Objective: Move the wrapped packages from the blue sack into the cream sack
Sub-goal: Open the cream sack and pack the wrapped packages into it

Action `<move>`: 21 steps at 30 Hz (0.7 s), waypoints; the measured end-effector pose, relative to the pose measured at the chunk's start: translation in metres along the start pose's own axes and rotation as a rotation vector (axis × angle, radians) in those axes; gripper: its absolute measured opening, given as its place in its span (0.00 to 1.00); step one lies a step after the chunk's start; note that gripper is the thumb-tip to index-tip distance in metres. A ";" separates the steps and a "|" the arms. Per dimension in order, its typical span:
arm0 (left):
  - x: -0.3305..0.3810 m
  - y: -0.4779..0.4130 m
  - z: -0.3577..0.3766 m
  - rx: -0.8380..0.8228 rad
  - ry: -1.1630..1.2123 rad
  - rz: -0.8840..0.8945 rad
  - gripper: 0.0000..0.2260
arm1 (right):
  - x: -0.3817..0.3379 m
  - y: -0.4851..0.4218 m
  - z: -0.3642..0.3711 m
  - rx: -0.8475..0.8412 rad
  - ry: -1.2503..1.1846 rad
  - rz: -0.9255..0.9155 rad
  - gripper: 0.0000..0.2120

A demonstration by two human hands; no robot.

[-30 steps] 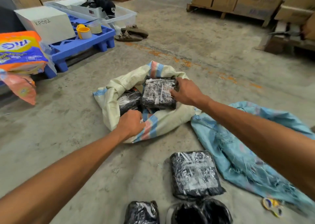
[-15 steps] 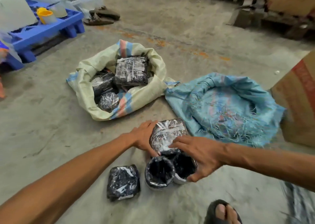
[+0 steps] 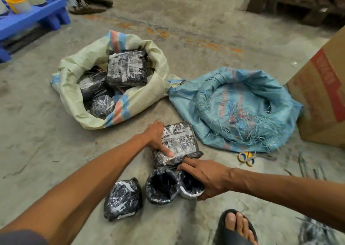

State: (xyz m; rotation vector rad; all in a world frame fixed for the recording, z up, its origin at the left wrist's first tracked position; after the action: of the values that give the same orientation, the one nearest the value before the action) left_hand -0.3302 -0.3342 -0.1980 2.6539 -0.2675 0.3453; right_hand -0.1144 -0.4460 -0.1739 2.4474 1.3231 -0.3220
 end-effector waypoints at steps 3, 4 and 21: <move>0.004 0.001 -0.011 -0.077 0.099 -0.150 0.43 | 0.003 -0.002 0.001 0.017 -0.034 0.023 0.42; 0.008 0.003 -0.014 -0.084 0.145 -0.194 0.39 | 0.003 -0.001 0.002 0.026 -0.063 0.035 0.42; -0.035 0.059 -0.154 0.248 0.676 -0.394 0.39 | -0.013 0.002 -0.120 0.574 -0.366 0.204 0.42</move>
State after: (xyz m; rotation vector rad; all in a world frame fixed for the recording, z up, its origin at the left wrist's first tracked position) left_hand -0.4078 -0.3112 -0.0499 2.5534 0.5299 1.1502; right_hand -0.1152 -0.4095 -0.0590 2.7480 0.8986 -1.1684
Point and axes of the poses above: each hand's wrist, its own y-axis away from the middle knuckle, its own z-axis out of the palm, x = y × z, the point moved 2 cm from there along -y, towards the middle knuckle, and after that the axes turned 7 degrees about x, right-handed, at the moved point
